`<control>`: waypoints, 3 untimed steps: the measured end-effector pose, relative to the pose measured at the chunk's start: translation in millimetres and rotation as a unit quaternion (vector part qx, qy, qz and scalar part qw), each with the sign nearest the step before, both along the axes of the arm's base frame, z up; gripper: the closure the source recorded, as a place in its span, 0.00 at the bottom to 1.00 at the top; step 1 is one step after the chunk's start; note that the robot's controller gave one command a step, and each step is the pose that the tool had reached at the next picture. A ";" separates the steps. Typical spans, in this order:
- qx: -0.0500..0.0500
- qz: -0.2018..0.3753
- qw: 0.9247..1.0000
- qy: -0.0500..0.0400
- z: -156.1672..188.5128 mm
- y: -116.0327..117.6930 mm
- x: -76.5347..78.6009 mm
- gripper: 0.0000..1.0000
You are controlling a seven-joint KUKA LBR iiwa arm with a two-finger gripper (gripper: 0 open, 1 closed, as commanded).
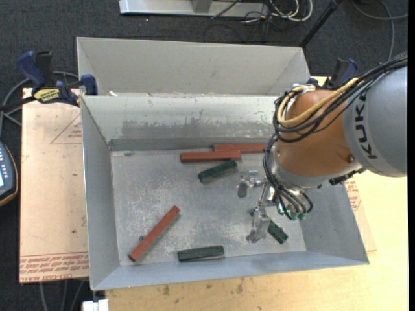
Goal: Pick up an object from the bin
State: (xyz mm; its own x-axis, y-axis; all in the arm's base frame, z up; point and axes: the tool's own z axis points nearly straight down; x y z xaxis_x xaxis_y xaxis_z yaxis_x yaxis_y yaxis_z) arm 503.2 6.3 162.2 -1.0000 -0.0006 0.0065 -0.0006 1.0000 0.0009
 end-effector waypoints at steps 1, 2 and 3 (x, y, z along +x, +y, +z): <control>-0.001 0.022 1.000 -0.001 -96.2 -92.2 1.8 0.00; 0.000 -0.113 0.994 -0.003 -62.2 -79.2 -15.3 0.00; 0.000 -0.147 0.989 -0.003 -62.9 -66.8 -17.9 0.00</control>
Offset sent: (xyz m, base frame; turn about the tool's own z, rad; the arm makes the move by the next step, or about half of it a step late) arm 0.0036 -0.0881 -0.0922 -0.0527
